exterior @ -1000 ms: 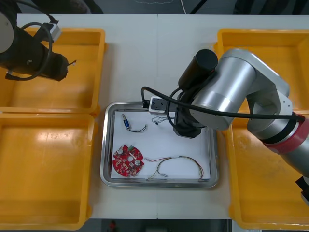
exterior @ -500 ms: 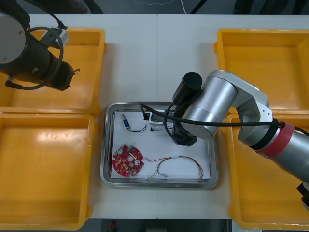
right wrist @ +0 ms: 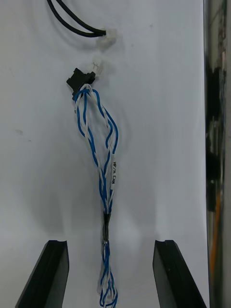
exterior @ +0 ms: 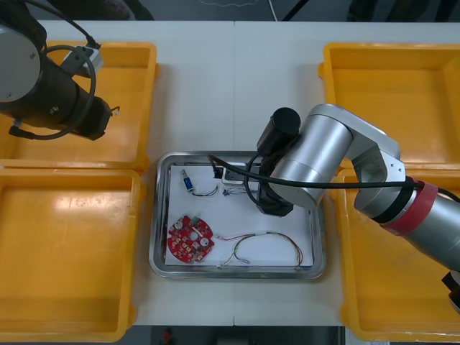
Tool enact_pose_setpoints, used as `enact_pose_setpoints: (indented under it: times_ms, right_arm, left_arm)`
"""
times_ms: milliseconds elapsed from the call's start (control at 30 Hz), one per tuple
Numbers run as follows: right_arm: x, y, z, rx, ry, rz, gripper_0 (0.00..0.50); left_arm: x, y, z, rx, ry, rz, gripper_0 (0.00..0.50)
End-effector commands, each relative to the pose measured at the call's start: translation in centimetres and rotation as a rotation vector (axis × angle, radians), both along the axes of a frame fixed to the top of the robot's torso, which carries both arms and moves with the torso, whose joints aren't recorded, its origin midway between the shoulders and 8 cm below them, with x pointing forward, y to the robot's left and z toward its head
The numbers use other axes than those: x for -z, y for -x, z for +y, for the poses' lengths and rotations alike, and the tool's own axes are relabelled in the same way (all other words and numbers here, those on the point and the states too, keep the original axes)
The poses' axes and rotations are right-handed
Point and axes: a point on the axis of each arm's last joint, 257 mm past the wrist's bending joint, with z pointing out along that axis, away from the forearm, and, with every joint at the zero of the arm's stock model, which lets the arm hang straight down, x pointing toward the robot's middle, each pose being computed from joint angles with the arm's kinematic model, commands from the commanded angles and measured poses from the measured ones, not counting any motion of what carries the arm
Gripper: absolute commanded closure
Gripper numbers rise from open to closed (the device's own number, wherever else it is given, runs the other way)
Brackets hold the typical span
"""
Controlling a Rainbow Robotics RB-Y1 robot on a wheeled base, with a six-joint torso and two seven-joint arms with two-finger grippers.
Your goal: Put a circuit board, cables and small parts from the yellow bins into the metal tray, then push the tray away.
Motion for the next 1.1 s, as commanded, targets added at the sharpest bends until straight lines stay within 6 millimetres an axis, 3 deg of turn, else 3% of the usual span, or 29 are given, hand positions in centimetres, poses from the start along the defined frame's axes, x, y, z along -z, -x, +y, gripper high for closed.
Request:
enact_pose_setpoints:
  times_ms: [33, 400, 633, 700, 867, 933, 967, 1100]
  right_arm:
    - [-2.8, 0.1, 2.2, -0.069, -0.002, -0.06, 0.0]
    - [-7.1, 2.4, 1.6, -0.022, 0.013, -0.04, 0.0]
    - [-11.4, 3.3, 1.1, 0.012, -0.037, -0.074, 0.0]
    - [-13.8, 2.8, 0.8, 0.037, -0.103, -0.122, 0.0]
    - [-17.7, 1.9, -2.1, 0.174, -0.26, -0.185, 0.0]
    - [-18.2, 2.1, -2.9, 0.204, -0.289, -0.189, 0.0]
    - [-18.3, 2.4, -4.4, 0.259, -0.324, -0.183, 0.0]
    - [-18.2, 3.1, -7.6, 0.386, -0.386, -0.16, 0.0]
  left_arm:
    - [-1.1, 0.1, 0.0, -0.094, 0.074, -0.032, 0.5]
    - [-1.2, 0.4, -0.9, -0.1, 0.093, -0.035, 0.498]
    - [-0.7, 1.3, -3.7, -0.11, 0.114, -0.037, 0.5]
    - [-0.6, 1.8, -5.3, -0.107, 0.124, -0.038, 0.5]
    - [-0.3, 2.7, -9.4, -0.09, 0.151, -0.035, 0.498]
    - [0.0, 2.9, -10.4, -0.09, 0.158, -0.027, 0.5]
    - [0.5, 3.2, -11.8, -0.087, 0.165, -0.018, 0.498]
    - [1.7, 3.6, -14.5, -0.088, 0.184, -0.004, 0.5]
